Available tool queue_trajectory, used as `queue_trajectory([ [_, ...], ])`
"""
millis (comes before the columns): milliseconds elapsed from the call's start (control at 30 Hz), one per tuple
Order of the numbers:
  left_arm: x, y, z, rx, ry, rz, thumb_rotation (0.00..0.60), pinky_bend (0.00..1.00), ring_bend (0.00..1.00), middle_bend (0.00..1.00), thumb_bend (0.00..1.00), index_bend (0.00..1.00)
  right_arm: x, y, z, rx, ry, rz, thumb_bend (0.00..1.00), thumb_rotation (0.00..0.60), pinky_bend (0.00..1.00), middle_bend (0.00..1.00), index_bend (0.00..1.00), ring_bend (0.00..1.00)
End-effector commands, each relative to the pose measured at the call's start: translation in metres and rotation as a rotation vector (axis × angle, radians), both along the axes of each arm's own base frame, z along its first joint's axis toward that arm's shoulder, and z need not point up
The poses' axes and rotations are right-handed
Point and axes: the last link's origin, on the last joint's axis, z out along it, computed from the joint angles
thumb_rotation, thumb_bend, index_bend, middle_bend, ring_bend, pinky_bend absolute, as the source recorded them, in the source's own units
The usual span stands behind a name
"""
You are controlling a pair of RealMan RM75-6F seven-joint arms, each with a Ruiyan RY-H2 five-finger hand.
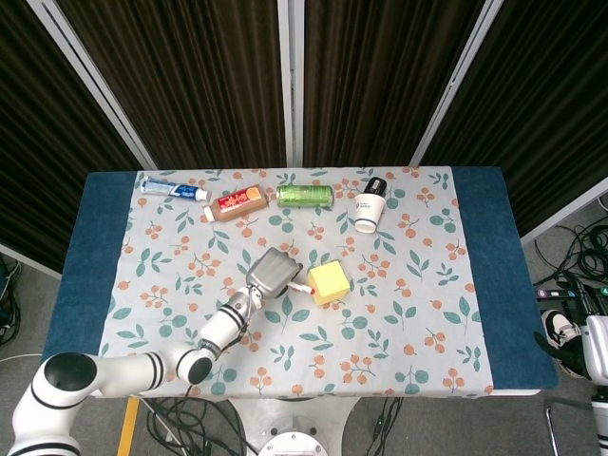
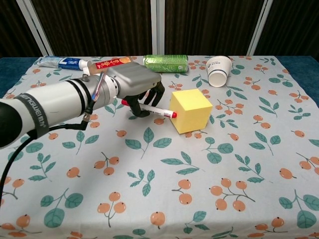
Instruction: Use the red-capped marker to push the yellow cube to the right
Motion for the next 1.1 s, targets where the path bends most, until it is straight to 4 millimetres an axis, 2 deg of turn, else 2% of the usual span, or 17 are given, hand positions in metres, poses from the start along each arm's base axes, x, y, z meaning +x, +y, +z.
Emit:
queue_trajectory([
  [33, 0.006, 0.006, -0.003, 0.018, 0.001, 0.021, 0.600, 0.61, 0.52, 0.69, 0.43, 0.66, 0.000, 0.000, 0.000, 0.000, 0.001, -0.003, 0.06, 0.600, 0.26, 0.21, 0.03, 0.14],
  [233, 0.017, 0.017, -0.006, 0.020, 0.006, 0.048, 0.600, 0.61, 0.52, 0.69, 0.43, 0.66, 0.000, 0.000, 0.001, -0.004, 0.001, -0.003, 0.06, 0.600, 0.26, 0.21, 0.03, 0.14],
  [500, 0.037, 0.023, -0.016, 0.002, 0.001, 0.037, 0.600, 0.61, 0.52, 0.69, 0.43, 0.66, -0.002, 0.000, 0.001, -0.002, 0.004, -0.015, 0.06, 0.600, 0.26, 0.21, 0.03, 0.14],
  [633, 0.037, 0.025, -0.018, 0.010, 0.014, 0.033, 0.600, 0.61, 0.52, 0.69, 0.43, 0.66, -0.003, 0.000, 0.003, -0.004, 0.005, -0.017, 0.06, 0.600, 0.26, 0.21, 0.03, 0.14],
  [833, 0.010, 0.026, -0.001, 0.050, -0.001, 0.063, 0.600, 0.61, 0.52, 0.69, 0.43, 0.66, 0.000, -0.003, 0.001, 0.001, 0.003, -0.005, 0.06, 0.600, 0.26, 0.21, 0.03, 0.14],
  [1100, -0.051, 0.012, 0.035, 0.091, -0.033, 0.133, 0.600, 0.61, 0.52, 0.69, 0.43, 0.65, 0.004, -0.006, -0.002, 0.011, 0.000, 0.017, 0.06, 0.600, 0.26, 0.21, 0.03, 0.14],
])
